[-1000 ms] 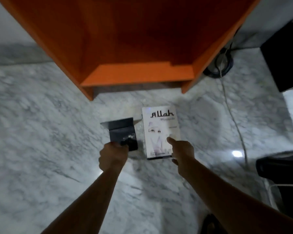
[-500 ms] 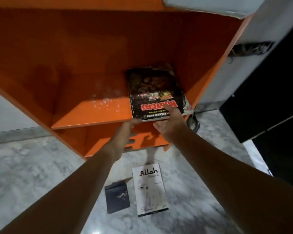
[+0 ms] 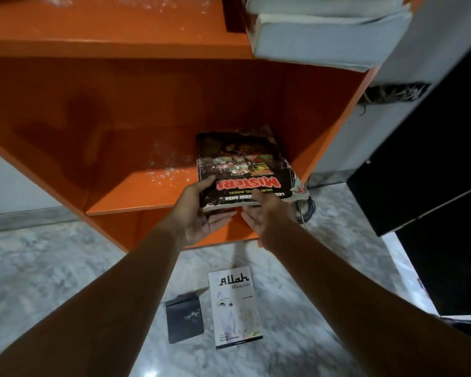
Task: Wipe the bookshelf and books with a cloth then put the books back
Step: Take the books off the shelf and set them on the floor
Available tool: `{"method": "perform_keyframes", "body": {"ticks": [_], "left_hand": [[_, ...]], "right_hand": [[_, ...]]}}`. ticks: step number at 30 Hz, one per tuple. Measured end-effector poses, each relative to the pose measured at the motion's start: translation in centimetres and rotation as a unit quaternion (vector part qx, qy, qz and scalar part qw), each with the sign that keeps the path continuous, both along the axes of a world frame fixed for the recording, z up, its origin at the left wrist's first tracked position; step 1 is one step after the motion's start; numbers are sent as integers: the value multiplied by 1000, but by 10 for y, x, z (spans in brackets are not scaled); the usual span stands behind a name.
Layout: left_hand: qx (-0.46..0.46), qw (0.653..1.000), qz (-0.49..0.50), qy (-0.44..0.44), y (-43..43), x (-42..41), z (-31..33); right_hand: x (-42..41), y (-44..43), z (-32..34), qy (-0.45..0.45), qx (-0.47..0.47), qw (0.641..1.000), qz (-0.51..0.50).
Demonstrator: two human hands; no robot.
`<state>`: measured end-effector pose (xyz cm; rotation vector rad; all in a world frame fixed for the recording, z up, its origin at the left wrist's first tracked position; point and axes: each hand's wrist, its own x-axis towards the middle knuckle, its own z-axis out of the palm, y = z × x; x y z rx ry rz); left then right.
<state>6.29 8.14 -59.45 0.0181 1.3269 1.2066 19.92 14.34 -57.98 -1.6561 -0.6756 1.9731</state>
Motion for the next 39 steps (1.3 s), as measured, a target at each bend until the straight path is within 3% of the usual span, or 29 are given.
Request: {"method": "perform_keyframes", "body": {"ticks": [2,7,9,13,18,24,31,36,39], "left_hand": [[29,999,19,-38,-1,4,18],[15,1000,22,12,-9,15,66],[23,999,47,13,-10,13,82],[50,994,94,24,-9,3,109],[66,991,114,31,-25,-7,127],[90,991,95,21,-49,-4,151],[59,994,41,84,-94,0,168],[59,989,42,125,-150,8,164],[29,990,48,126,-179,17,155]], "right_hand": [[11,-16,16,8,-3,999,33],[30,-35,91,-104,22,994,9],[29,-29,122,-56,30,997,-45],[11,-7,183,133,66,983,-103],[-16,26,239,141,99,979,-107],[-35,41,239,59,84,982,-158],[-5,-16,224,157,127,971,-132],[51,-78,191,253,113,956,-98],[83,-122,156,293,55,950,-91]]}}
